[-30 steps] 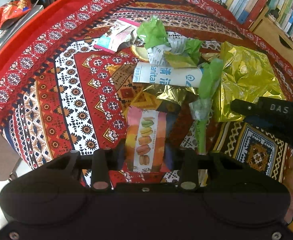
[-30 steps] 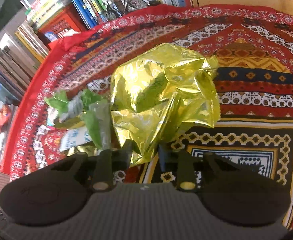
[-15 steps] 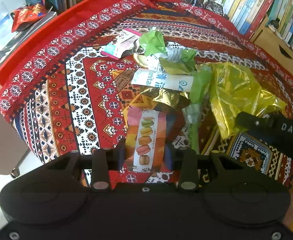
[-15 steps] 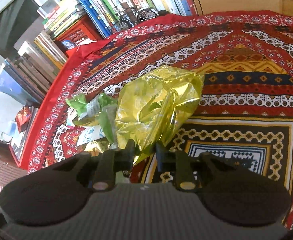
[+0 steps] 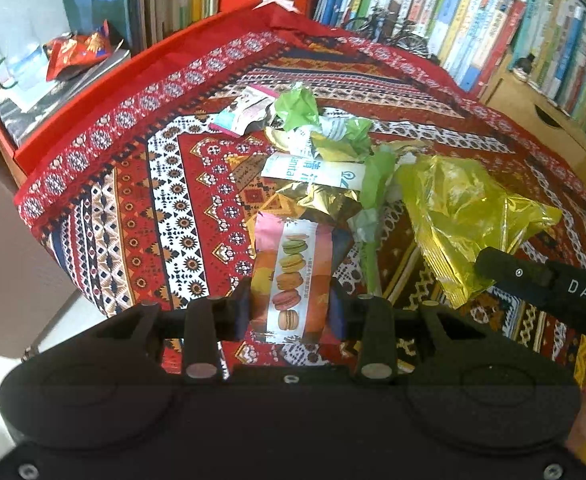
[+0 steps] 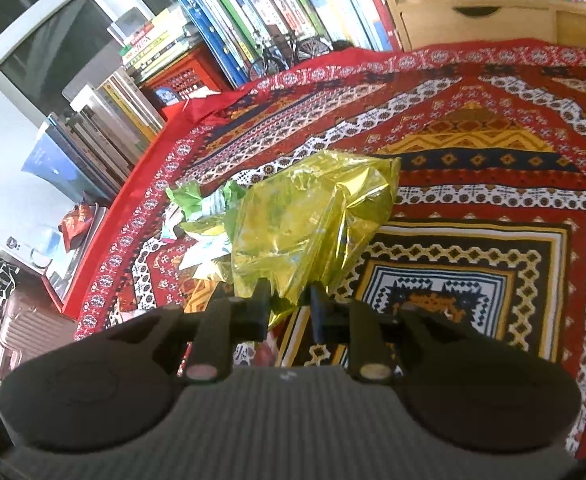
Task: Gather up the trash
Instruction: 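Lift the macaron package with the left tool while the right tool lifts the foil bag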
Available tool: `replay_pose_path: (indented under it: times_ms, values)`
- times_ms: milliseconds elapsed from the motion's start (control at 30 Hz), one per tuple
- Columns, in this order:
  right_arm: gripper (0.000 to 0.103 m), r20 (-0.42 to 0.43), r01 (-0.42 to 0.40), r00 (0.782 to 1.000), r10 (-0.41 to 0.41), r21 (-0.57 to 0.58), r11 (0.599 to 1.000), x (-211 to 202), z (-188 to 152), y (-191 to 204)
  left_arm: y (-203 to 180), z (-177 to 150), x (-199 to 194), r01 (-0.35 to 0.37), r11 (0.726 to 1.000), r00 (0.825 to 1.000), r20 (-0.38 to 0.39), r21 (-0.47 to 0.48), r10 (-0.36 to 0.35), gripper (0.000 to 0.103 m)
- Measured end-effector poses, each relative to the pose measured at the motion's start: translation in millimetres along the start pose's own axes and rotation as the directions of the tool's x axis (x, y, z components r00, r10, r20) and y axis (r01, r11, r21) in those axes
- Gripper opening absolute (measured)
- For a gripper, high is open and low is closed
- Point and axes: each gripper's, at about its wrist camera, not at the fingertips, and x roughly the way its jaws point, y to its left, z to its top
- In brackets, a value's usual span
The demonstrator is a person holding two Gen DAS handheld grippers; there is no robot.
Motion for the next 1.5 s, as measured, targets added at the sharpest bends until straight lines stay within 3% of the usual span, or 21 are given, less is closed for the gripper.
replay_pose_path:
  times_ms: [267,700,767,867,1067,1300,1433,1500]
  values:
    - [0.021,0.034,0.047,0.998,-0.046,-0.024,0.999,-28.1,-37.0,17.6,25.0,-29.5,-24.1,0.019,0.999,1.000,0.024,0.031,-0.020,0.036]
    - [0.023,-0.015,0.109,0.994,-0.110,-0.029,0.994,-39.2,-73.9,20.8,55.3,-61.4,-44.3,0.025,0.999,1.000,0.012,-0.022,-0.025,0.036]
    - [0.031,-0.031,0.136,0.990,-0.136,-0.009,0.991,-33.4,-75.8,16.9,54.9,-61.5,-43.5,0.023,0.999,1.000,0.007,-0.024,-0.023,0.036]
    - [0.061,-0.046,0.151,0.988,-0.149,0.035,0.988,-24.6,-78.0,7.2,53.7,-62.1,-42.4,0.020,1.000,1.000,0.004,-0.022,-0.020,0.036]
    - [0.076,-0.050,0.192,0.981,-0.188,0.076,0.979,-11.8,-78.6,-6.7,47.9,-60.0,-34.9,0.013,1.000,1.000,-0.008,-0.019,-0.013,0.036]
    - [0.075,-0.091,0.194,0.979,-0.184,0.124,0.973,8.4,-72.9,-25.0,40.6,-56.4,-20.1,0.004,1.000,0.999,-0.034,-0.013,-0.004,0.036]
    - [0.038,-0.127,0.201,0.974,-0.188,0.102,0.974,18.5,-70.2,-25.0,40.1,-56.2,-13.0,0.001,1.000,0.999,-0.048,-0.016,-0.001,0.036]
    - [0.033,-0.138,0.199,0.973,-0.186,0.094,0.975,21.1,-70.5,-24.6,40.6,-55.9,-10.7,-0.003,1.000,0.999,-0.053,-0.018,0.002,0.036]
